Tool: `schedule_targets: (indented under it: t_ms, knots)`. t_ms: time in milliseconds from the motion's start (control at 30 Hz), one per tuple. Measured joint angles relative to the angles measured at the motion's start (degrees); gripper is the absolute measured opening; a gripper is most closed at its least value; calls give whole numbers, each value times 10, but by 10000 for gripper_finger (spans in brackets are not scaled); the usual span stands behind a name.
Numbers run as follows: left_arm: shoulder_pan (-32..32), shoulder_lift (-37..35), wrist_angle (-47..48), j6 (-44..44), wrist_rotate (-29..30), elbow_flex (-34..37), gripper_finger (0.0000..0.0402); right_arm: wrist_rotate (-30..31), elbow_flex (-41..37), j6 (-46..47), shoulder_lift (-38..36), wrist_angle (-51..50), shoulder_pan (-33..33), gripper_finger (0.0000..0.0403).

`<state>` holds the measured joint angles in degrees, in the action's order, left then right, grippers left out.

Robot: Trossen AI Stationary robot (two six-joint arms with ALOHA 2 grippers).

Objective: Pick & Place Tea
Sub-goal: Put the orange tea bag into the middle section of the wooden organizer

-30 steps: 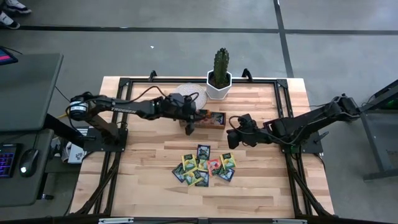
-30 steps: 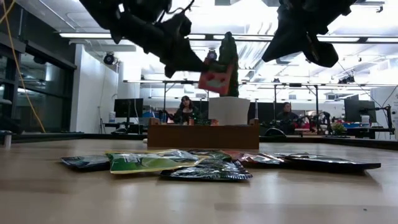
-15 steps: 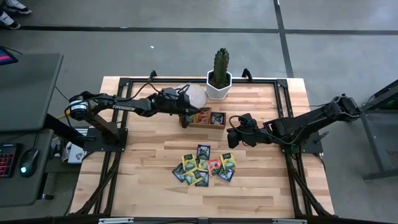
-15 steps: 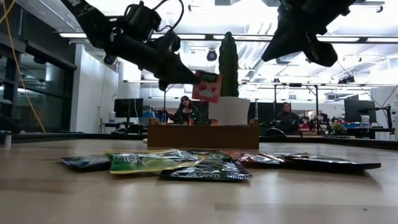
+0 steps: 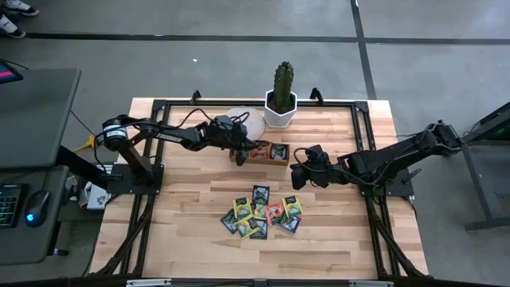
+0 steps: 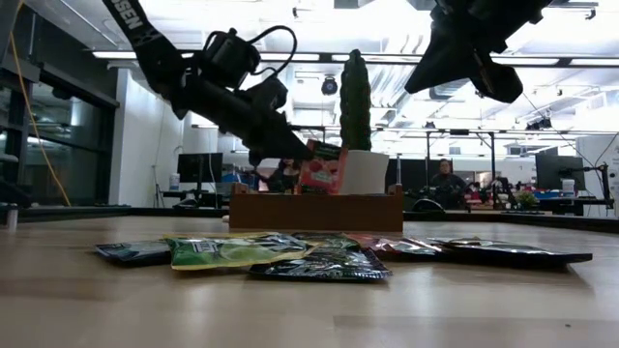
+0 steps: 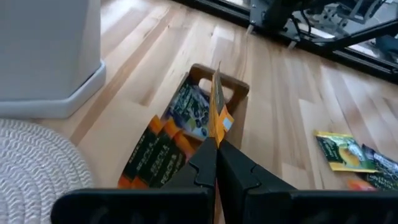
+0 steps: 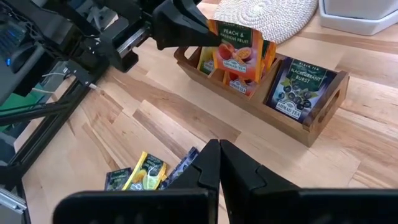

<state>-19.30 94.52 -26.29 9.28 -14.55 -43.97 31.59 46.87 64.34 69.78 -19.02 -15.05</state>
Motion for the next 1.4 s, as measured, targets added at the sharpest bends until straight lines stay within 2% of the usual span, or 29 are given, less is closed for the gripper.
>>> schedule_targets:
  t_ms: [167, 567, 733, 1100, 1233, 1400]
  knots:
    - [-2, 0, 28, -1, 26, 0, 0, 0, 0, 0, 0, 0, 0, 3]
    - [-6, 0, 27, -4, -3, 0, 4, 2, 0, -2, 0, 0, 0, 5]
    - [-6, 0, 40, -4, 14, 0, 31, 2, 0, -2, 0, 0, 0, 5]
    - [-6, 0, 33, -4, 16, 0, 123, 0, 0, -1, 0, 3, 0, 8]
    - [-6, -10, 32, -4, 12, 0, 133, -11, 0, -2, 0, 3, 0, 3]
    - [-6, -30, 38, -15, -23, 0, 133, -27, 0, -15, 0, 4, -4, 2]
